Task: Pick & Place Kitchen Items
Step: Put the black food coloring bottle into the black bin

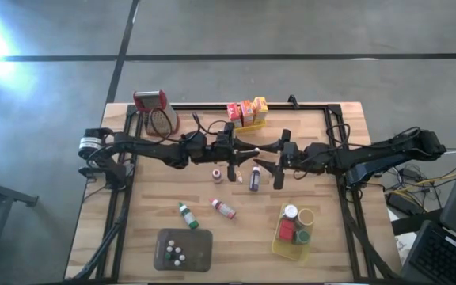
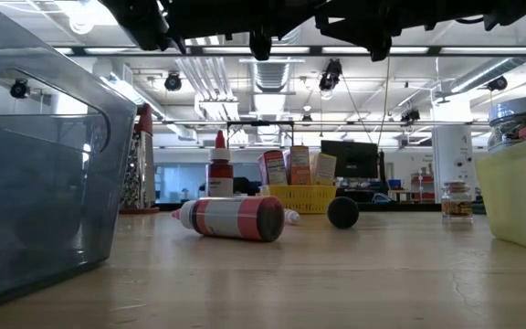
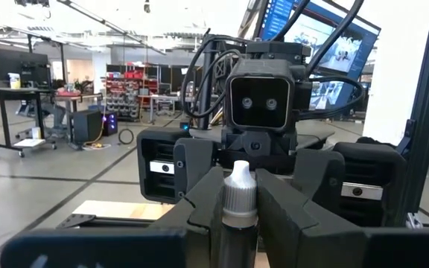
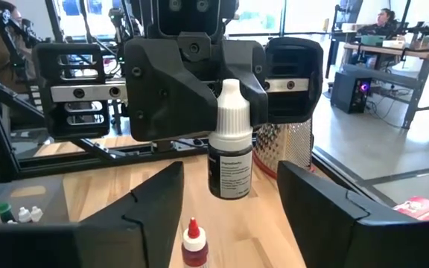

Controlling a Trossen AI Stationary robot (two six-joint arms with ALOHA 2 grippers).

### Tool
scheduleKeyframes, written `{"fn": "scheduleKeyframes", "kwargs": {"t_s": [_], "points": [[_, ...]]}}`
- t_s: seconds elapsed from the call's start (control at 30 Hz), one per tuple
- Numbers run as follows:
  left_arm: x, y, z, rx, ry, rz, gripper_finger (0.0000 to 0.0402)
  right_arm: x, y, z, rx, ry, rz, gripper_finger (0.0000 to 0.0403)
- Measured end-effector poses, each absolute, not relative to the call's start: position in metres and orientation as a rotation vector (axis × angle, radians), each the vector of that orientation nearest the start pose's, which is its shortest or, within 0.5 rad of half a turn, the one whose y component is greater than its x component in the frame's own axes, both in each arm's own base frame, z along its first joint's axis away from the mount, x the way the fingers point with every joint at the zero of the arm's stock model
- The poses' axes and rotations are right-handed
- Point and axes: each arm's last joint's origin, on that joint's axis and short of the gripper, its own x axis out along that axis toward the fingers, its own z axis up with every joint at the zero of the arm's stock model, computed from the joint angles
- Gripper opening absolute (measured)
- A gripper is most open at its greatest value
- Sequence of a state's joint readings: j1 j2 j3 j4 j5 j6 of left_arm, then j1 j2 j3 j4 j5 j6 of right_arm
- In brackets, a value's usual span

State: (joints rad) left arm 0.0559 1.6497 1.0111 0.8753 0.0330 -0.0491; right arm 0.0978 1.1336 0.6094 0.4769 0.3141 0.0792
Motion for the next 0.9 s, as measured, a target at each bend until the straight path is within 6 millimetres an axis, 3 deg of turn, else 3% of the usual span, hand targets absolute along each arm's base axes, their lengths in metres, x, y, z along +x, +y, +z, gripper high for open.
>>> {"fn": "scheduleKeyframes", "kwargs": {"t_s": [0.9], "points": [[0.3667, 0.0197, 0.2916, -0.026, -0.239, 0.015, 0.0069, 0.2452, 0.0149, 0.2672, 0.038, 0.042, -0.218, 0.0092]]}}
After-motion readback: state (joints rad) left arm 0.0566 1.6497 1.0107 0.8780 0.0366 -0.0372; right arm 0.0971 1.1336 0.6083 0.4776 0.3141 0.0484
